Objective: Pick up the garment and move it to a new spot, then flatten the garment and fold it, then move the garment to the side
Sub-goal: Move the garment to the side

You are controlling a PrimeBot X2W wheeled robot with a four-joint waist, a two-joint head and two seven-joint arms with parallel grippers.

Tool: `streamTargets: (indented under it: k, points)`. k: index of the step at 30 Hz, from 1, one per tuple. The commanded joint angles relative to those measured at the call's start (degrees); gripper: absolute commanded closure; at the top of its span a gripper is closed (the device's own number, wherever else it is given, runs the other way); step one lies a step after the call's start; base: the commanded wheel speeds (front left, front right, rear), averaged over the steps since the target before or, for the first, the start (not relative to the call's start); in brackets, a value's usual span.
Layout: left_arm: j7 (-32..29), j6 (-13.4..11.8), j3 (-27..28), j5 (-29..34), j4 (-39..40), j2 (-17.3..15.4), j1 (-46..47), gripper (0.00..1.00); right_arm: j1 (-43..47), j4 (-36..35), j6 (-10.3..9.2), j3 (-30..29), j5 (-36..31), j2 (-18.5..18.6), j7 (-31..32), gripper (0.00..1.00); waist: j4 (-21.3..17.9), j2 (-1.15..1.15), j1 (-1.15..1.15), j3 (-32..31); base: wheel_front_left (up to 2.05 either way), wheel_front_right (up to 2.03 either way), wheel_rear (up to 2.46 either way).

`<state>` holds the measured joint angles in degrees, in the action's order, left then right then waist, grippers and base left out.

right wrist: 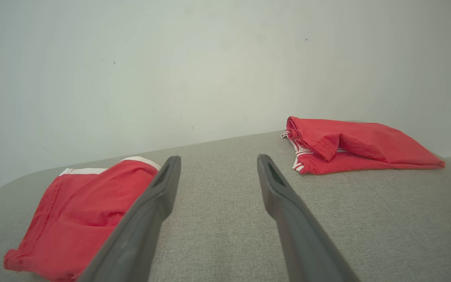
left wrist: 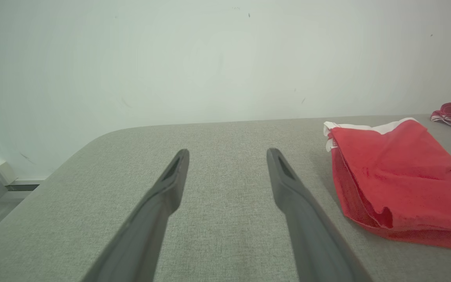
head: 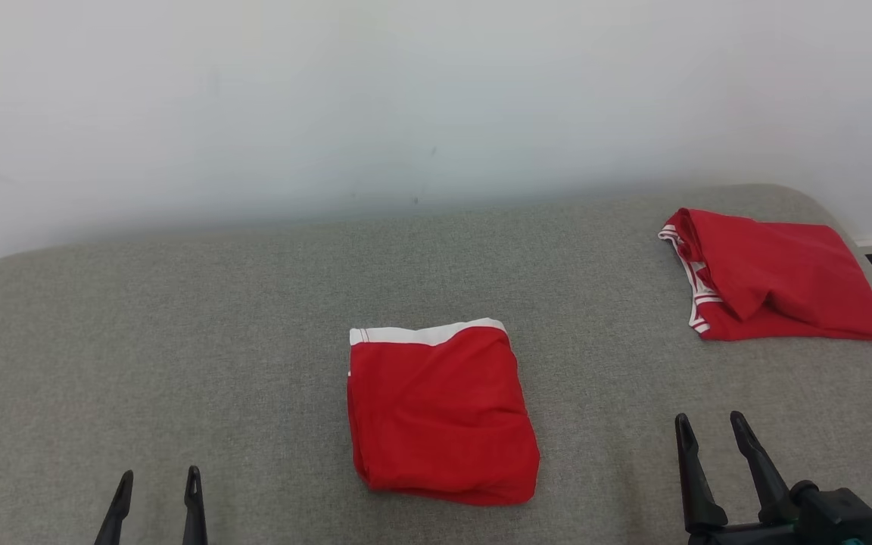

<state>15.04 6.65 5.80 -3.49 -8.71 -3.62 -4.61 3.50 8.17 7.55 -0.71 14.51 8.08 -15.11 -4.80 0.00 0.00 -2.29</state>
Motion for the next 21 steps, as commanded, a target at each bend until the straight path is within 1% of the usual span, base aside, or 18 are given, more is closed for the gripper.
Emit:
streamTargets:
  k: [1, 9, 21]
  points:
    - [0.18, 0.26, 0.32, 0.12, -0.48, -0.58, -0.59, 0.00, 0.55, -0.08, -0.16, 0.26, -0.35, -0.33, 0.00, 0.00, 0.21, 0.00, 0.00, -0.10, 0.00, 0.00, 0.00]
    - [0.18, 0.46, -0.11, 0.63, -1.12, -1.11, -0.72, 0.00, 0.80, 0.41, -0.16, 0.43, -0.53, -0.59, 0.00, 0.00, 1.03, 0.00, 0.00, -0.16, 0.00, 0.00, 0.00]
    - [0.18, 0.53, -0.16, 1.18, -0.80, -0.77, -1.11, 0.00, 0.56, 1.21, -0.16, 0.70, -0.51, -0.08, 0.00, 0.00, 1.57, 0.00, 0.00, -0.02, 0.00, 0.00, 0.00]
